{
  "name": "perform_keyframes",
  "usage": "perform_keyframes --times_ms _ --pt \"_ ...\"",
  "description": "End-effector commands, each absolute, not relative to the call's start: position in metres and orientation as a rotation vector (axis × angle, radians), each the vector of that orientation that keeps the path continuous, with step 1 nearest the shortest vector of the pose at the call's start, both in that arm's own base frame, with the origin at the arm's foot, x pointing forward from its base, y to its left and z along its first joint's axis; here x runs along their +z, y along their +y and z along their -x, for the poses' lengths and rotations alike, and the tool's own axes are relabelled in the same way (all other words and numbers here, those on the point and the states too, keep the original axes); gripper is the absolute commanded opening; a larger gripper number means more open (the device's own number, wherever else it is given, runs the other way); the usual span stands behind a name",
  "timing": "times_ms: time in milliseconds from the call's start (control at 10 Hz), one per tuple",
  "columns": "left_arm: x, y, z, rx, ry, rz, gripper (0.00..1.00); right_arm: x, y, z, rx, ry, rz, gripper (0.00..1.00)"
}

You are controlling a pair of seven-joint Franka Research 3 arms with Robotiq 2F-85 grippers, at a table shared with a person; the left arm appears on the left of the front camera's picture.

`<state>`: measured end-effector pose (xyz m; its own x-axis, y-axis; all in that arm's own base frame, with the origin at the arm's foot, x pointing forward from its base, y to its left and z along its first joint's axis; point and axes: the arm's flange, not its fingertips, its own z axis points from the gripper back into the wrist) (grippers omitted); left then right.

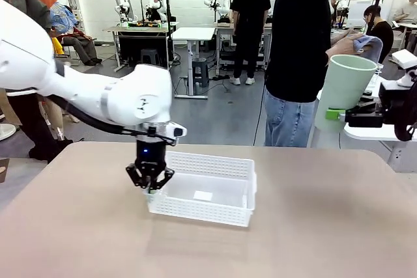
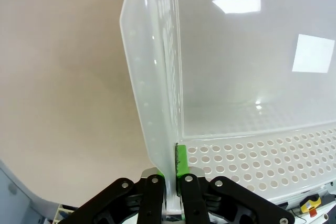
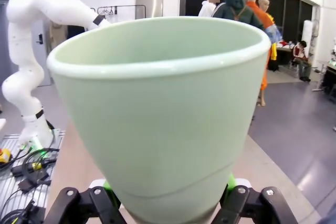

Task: Clean and organize the cups into the basket.
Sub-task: Pick up the Organizing basket and move it to the center of the table, then pick up the Reusable plastic cup from the right side of the table and place it inside the Organizing basket.

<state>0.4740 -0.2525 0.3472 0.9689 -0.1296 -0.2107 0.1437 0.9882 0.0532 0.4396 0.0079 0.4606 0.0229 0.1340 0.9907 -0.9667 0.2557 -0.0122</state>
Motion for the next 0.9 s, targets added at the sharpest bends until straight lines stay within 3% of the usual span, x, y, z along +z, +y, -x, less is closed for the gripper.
perform_keyframes --times_ms 0,400,700,800 --pt "0.345 -0.288 -0.479 -0.107 0.186 -0.144 0.00 0.452 0.007 -0.441 1.094 -1.218 -0.938 0.00" --pt "0.343 -0.324 -0.462 -0.025 0.145 -0.110 0.00 0.452 0.007 -0.441 1.094 -1.218 -0.938 0.00" --pt "0.354 -0.317 -0.466 -0.087 0.167 -0.078 0.00 0.452 0.007 -0.441 1.094 -1.218 -0.938 0.00" --pt "0.354 -0.317 -0.466 -0.087 0.167 -0.078 0.00 0.450 0.008 -0.443 1.079 -1.210 -0.935 0.81"
